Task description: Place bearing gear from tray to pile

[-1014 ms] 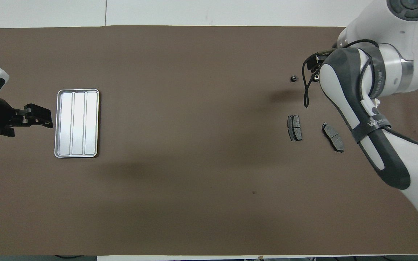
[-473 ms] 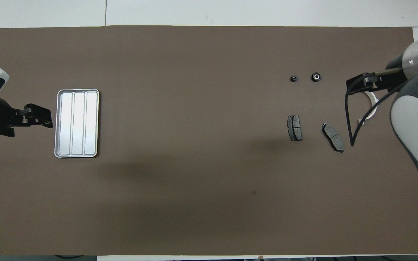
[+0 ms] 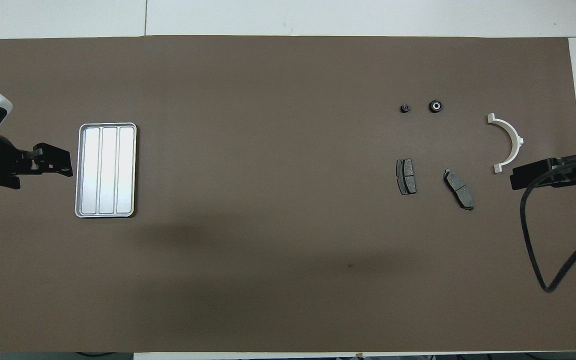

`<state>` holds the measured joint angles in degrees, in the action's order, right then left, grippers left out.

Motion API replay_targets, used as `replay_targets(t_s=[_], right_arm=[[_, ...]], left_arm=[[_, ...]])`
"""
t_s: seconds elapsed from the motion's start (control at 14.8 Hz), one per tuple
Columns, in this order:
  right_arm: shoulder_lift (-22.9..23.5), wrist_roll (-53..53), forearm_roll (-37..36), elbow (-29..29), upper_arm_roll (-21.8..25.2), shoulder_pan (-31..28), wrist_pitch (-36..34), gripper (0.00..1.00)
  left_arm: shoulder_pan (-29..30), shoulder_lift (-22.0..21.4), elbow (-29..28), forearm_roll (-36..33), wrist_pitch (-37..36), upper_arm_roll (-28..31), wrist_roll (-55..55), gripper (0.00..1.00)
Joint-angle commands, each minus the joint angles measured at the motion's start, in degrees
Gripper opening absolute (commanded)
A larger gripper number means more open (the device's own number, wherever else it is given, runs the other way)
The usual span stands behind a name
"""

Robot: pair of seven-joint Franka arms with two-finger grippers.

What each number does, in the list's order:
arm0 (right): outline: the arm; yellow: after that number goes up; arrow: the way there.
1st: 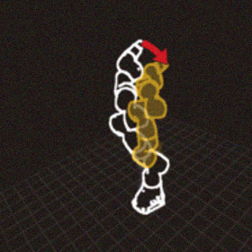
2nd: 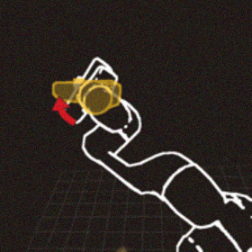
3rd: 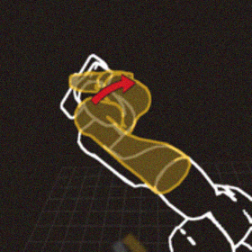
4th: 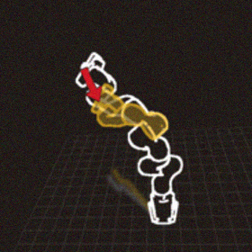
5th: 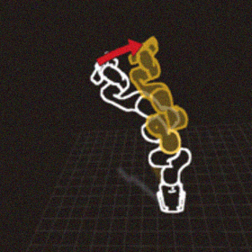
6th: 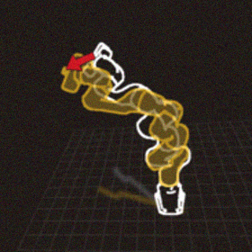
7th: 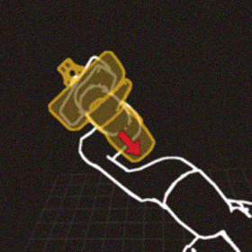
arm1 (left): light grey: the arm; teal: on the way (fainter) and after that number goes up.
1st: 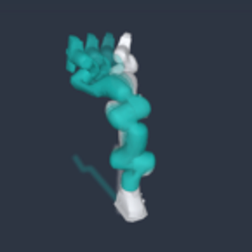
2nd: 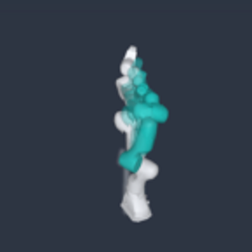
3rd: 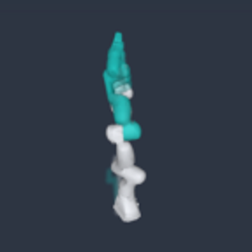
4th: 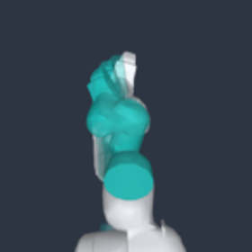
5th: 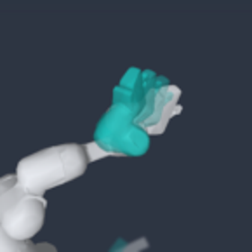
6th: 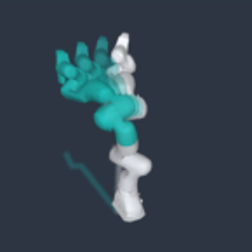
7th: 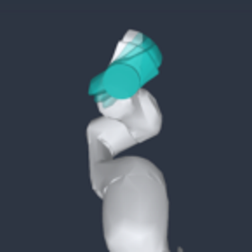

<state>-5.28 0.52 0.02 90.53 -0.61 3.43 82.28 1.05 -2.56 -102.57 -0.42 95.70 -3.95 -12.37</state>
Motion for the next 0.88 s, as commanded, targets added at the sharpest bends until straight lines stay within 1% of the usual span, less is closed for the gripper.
replay_targets(t_s=[0.0,0.2,0.34,0.81], right_arm=[[0.4,0.1,0.2,1.2,0.0,-0.4,2.4,1.0],[0.6,0.2,-1.1,2.1,0.1,-0.8,5.3,1.0],[0.9,0.1,-2.8,1.9,0.0,-0.9,5.8,1.0],[0.8,0.3,-2.7,1.9,0.0,-1.0,5.7,1.0]], left_arm=[[0.2,-1.6,-1.5,0.6,0.9,0.0,0.5,1.0],[0.2,-1.6,-1.5,0.6,0.9,0.0,0.5,1.0],[0.2,-1.5,-1.5,0.6,0.9,0.0,0.5,1.0],[0.2,-1.6,-1.5,0.6,0.9,0.0,0.5,1.0]])
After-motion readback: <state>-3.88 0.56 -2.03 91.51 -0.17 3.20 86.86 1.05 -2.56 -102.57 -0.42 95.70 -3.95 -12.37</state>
